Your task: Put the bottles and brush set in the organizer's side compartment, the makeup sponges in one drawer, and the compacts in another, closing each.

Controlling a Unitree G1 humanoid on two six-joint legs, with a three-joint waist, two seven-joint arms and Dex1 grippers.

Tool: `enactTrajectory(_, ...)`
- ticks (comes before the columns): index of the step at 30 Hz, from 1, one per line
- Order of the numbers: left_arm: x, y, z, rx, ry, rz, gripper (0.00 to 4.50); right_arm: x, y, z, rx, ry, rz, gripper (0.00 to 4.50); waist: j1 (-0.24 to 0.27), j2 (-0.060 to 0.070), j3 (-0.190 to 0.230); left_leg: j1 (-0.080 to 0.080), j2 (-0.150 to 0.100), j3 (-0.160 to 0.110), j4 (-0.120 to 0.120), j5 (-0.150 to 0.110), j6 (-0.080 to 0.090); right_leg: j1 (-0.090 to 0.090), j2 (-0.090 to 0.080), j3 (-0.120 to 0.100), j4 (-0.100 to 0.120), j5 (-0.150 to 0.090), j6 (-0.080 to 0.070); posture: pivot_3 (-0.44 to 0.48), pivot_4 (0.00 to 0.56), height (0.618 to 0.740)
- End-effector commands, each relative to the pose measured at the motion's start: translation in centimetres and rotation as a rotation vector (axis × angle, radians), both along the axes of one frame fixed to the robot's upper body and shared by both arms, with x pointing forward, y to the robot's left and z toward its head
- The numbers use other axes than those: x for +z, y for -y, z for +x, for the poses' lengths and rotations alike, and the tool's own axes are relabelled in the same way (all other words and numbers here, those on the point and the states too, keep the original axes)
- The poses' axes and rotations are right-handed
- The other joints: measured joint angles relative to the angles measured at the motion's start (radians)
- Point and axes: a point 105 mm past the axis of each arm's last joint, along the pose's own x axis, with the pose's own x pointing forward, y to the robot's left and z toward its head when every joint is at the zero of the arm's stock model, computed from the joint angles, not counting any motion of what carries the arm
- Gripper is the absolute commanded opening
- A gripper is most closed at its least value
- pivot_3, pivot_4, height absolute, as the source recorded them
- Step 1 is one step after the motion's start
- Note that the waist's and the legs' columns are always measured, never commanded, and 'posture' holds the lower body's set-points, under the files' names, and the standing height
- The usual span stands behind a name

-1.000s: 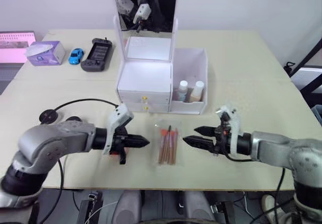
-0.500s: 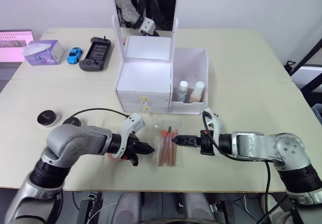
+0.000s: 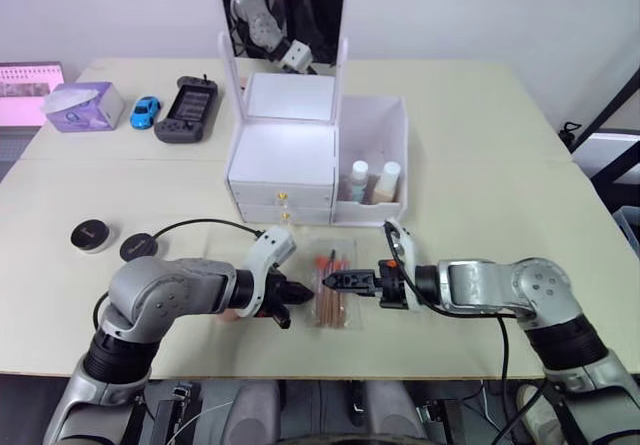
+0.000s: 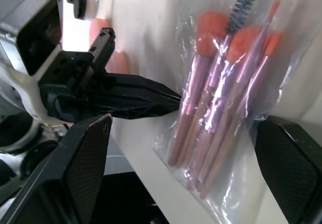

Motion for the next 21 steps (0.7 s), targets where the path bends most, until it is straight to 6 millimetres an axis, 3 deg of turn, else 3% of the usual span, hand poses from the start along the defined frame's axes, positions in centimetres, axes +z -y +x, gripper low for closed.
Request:
enactTrajectory(1,-0.3,-0.8,0.0,0.025,0.005,0.038,0.03,-1.9,-0.8,-0.8,0.054,-0.057,-0.026,4.5,-0.001,0.0,0.0,0.001,0.0,0.0,0.0,0.0,0.0,0.0,0.0,0.0,0.0,0.0,0.0,0.0,0.15,0.74)
enactTrajectory(11,-0.1,-0.9,0.1,0.014,0.028,0.063,0.03,-3.2,-1.0,0.1,0.058,-0.059,-0.046,4.5,-0.003,0.0,-0.004,0.004,0.008,0.0,0.0,0.0,0.0,0.001,0.008,0.0,-0.001,0.003,-0.006,0.0,0.15,0.74)
enactTrajectory(14,0.1,-1.2,0.3,0.005,0.039,0.08,0.0,-3.3,-0.8,0.1,0.062,-0.056,-0.043,3.51,-0.002,0.0,-0.004,0.004,0.011,-0.001,0.0,0.0,0.0,0.0,0.011,0.0,-0.001,0.003,-0.007,0.0,0.15,0.74)
enactTrajectory(20,0.3,-1.4,0.4,-0.023,0.049,0.087,0.0,-3.6,-0.4,0.1,0.076,-0.046,-0.058,0.34,-0.001,0.0,-0.004,0.001,0.011,0.0,-0.003,0.0,0.0,-0.002,0.012,0.0,-0.004,0.003,-0.009,0.0,0.15,0.74)
enactTrajectory(21,0.4,-1.4,0.5,-0.025,0.054,0.088,0.0,-3.5,-0.4,0.2,0.075,-0.041,-0.052,0.04,0.0,0.0,-0.005,0.001,0.012,0.0,-0.003,-0.001,0.001,-0.001,0.013,0.0,-0.006,0.003,-0.009,0.0,0.15,0.74)
